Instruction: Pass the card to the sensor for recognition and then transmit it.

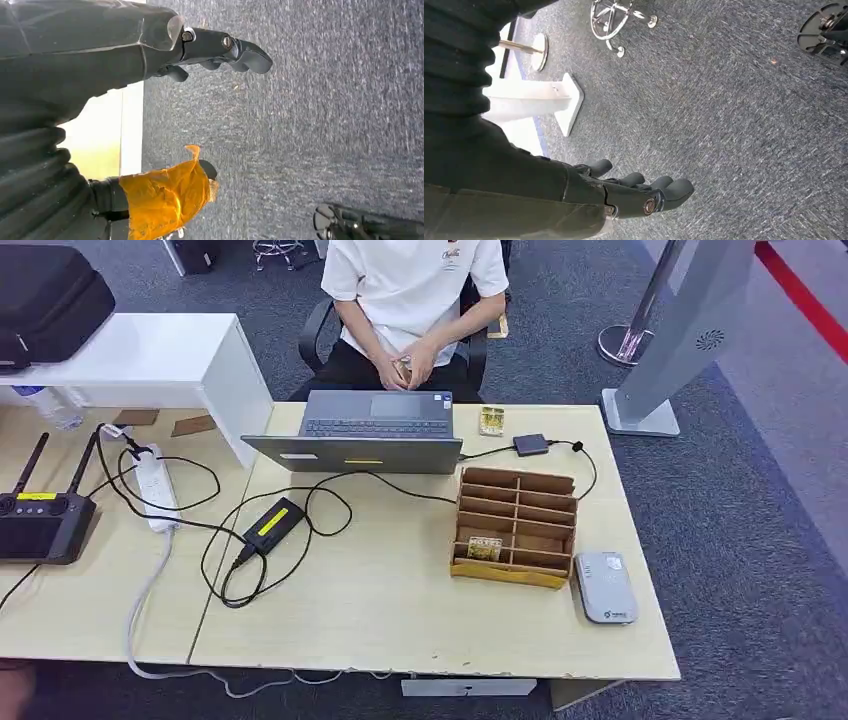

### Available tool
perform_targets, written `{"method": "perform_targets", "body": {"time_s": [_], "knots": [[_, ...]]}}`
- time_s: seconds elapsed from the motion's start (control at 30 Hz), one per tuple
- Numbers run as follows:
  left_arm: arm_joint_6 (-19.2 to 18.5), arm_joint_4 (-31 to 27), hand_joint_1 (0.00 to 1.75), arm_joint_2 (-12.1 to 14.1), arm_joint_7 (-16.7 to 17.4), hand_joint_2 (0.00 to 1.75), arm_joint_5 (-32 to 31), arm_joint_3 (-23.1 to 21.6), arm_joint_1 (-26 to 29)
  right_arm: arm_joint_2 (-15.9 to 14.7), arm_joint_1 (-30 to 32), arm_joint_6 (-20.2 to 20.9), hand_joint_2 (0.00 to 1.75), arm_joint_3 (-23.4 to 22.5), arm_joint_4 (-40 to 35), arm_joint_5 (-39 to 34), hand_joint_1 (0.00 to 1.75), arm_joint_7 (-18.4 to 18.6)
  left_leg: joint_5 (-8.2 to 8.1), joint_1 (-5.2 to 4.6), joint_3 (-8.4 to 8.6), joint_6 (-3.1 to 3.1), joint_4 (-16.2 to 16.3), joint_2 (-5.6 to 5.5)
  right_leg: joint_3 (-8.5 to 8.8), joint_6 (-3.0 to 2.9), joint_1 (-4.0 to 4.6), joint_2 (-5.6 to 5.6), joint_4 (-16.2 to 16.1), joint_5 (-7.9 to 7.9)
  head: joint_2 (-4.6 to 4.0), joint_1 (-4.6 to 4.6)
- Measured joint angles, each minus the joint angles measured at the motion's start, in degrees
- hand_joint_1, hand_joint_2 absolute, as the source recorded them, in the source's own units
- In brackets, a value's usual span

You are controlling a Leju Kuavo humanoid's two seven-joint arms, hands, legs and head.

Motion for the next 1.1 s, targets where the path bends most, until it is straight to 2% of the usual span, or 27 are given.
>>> {"method": "perform_targets", "body": {"time_s": [0.6,0.63,0.67,0.77,0.83,1.1], "knots": [[0.18,0.0,0.0,0.04,-0.04,1.75,-0.22,0.0,0.0,0.0,-0.01,0.13,0.0,0.0,0.0,0.2,0.0,0.0,0.0,0.0,0.0,0.0,0.0,0.0,0.01,0.0,0.0,0.0,0.0,0.0,0.0,0.0],[0.13,0.0,1.68,0.04,-0.13,0.0,-0.22,0.0,0.0,0.0,-0.01,0.11,0.0,0.0,0.0,0.24,1.75,0.0,0.0,0.0,0.0,0.0,0.0,0.0,0.01,0.0,0.0,0.0,0.0,0.0,0.0,0.0],[-0.21,0.0,1.75,0.04,-0.41,0.0,-0.15,0.0,0.0,0.0,-0.01,0.13,0.0,0.0,0.0,0.26,1.75,-0.08,0.0,0.0,0.0,0.0,0.0,0.0,0.0,0.0,0.0,0.0,0.0,0.0,0.0,0.0],[-3.8,0.0,1.75,0.02,-4.19,0.0,0.72,0.0,0.01,0.0,0.0,0.68,0.0,0.0,0.0,0.24,1.75,-2.6,0.0,0.0,0.0,0.0,0.0,0.0,0.0,0.0,0.0,0.0,0.0,0.0,0.0,0.0],[-4.76,0.0,1.75,-0.11,-6.68,0.0,0.98,0.0,-0.05,0.11,-0.04,0.5,0.0,0.0,0.0,0.24,1.75,-3.54,0.0,0.0,0.0,0.0,0.0,0.0,0.01,0.0,0.0,0.0,0.0,0.0,0.0,0.0],[-5.18,0.0,1.75,-0.61,-8.42,0.0,1.03,0.0,-0.06,0.24,-0.04,0.17,0.0,0.0,0.0,0.24,1.75,-3.72,0.0,0.0,0.0,0.0,0.0,0.0,0.01,0.0,0.0,0.0,0.0,0.0,0.0,0.0]]}}
